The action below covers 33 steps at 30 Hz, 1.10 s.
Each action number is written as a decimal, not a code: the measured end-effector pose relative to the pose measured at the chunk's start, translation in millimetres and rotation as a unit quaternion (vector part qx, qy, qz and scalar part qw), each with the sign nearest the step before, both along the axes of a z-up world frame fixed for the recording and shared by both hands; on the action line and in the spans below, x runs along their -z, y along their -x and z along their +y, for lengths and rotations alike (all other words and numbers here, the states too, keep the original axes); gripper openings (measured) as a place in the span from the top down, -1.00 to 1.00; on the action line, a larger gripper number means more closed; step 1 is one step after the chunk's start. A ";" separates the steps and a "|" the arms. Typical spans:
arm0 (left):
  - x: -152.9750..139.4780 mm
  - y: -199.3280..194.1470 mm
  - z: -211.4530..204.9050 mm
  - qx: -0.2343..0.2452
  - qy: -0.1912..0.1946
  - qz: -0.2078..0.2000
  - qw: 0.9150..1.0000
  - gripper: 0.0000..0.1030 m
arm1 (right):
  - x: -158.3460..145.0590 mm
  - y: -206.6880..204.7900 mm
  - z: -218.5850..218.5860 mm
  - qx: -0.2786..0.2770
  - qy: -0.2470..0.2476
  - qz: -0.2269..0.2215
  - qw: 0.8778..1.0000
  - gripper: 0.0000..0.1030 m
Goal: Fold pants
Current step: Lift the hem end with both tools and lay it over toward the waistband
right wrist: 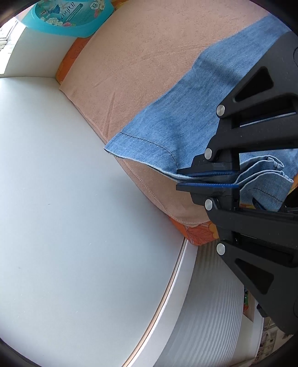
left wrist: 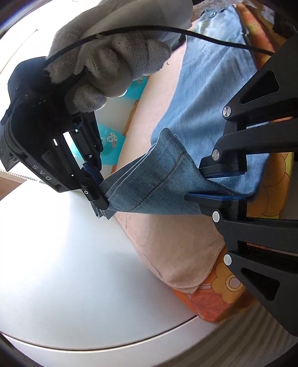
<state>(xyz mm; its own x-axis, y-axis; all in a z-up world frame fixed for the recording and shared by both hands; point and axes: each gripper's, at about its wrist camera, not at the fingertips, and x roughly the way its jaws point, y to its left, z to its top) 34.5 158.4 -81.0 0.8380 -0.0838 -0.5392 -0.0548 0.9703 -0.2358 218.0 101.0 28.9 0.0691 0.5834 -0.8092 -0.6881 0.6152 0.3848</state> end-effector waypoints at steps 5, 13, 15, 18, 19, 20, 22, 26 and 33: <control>-37.7 -5.9 -9.6 0.052 0.034 -0.037 0.997 0.80 | -41.0 -3.2 -46.4 0.030 -0.029 -0.027 0.999 0.89; -93.8 -28.9 -62.4 0.149 0.038 -0.077 0.985 0.80 | -96.2 -5.6 -143.8 0.100 -0.063 -0.067 0.991 0.90; -107.5 -36.6 -82.8 0.176 0.031 -0.087 0.980 0.80 | -111.2 -3.5 -171.1 0.120 -0.073 -0.081 0.987 0.90; -130.2 -44.6 -115.4 0.218 0.019 -0.103 0.970 0.80 | -133.3 1.4 -214.4 0.152 -0.085 -0.103 0.979 0.90; -141.8 -45.6 -126.6 0.232 0.014 -0.109 0.966 0.80 | -140.6 3.4 -233.4 0.163 -0.090 -0.109 0.976 0.90; -149.7 -47.2 -139.6 0.246 0.011 -0.114 0.962 0.80 | -146.6 5.4 -251.3 0.176 -0.094 -0.115 0.973 0.90; -162.6 -46.3 -163.3 0.276 0.008 -0.121 0.953 0.80 | -156.8 6.8 -288.9 0.205 -0.099 -0.125 0.966 0.90; -169.9 -57.2 -217.5 0.335 0.008 -0.125 0.934 0.80 | -158.4 13.4 -366.4 0.264 -0.097 -0.136 0.950 0.91; -157.3 -51.0 -316.5 0.441 0.013 -0.114 0.890 0.86 | -150.2 33.8 -514.0 0.363 -0.079 -0.140 0.918 0.96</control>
